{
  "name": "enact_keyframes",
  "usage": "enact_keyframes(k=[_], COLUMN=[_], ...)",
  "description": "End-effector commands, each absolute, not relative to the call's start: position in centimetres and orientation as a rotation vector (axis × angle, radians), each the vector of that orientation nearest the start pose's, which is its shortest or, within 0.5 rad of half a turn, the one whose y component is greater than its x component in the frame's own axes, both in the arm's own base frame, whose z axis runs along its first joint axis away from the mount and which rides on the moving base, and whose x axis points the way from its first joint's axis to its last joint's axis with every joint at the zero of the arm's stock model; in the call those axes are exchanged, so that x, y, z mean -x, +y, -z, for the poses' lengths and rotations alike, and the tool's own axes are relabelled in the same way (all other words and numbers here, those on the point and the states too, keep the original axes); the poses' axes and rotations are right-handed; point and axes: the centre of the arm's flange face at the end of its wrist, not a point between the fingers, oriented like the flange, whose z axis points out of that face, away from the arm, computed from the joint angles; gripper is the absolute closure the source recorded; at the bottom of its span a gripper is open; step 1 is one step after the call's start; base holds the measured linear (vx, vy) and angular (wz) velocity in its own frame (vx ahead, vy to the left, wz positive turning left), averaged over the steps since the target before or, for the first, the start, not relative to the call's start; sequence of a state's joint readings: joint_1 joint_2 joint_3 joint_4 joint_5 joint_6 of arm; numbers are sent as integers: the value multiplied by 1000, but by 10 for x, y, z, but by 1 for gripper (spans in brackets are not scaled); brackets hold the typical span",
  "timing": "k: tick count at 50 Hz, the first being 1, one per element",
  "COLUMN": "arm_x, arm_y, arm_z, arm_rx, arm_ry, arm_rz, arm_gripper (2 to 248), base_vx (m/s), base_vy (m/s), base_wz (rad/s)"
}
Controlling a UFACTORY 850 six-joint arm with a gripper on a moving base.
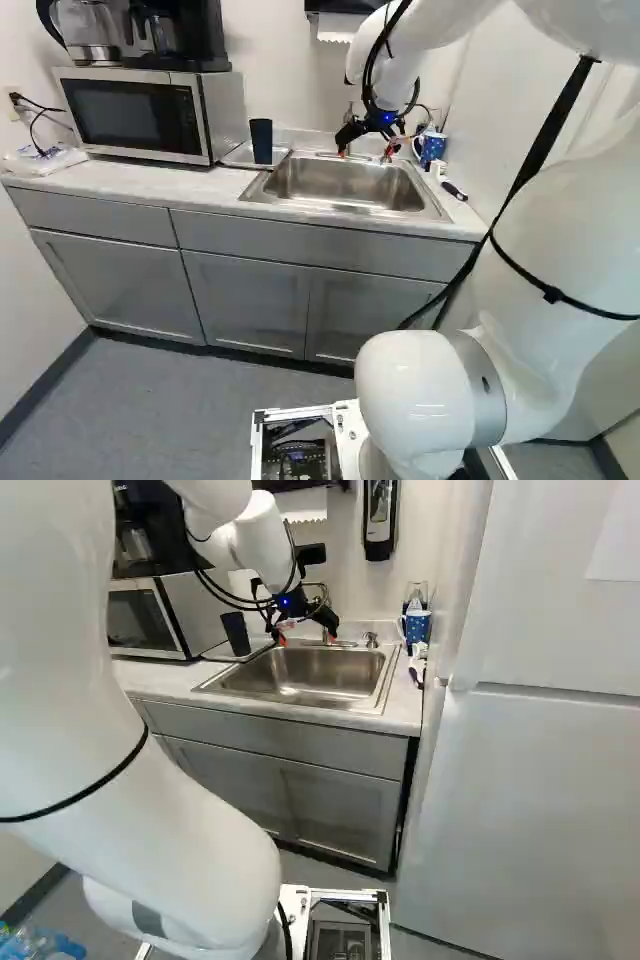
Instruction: Rinse the cup and place it in the tray
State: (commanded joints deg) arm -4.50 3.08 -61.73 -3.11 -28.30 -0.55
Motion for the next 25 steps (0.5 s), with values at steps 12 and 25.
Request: enact_keyframes(k=[12, 25], arm_x=[-480, -480], arm_y=[-40, -40], arm_z=[-636, -636], arm_rx=[3048, 3048], arm_ry=[45, 45], arm_rz=[1001, 1001], arm_gripper=[3, 3], base_vx=[0, 0], base_vy=[0, 0], base_wz=[0, 0])
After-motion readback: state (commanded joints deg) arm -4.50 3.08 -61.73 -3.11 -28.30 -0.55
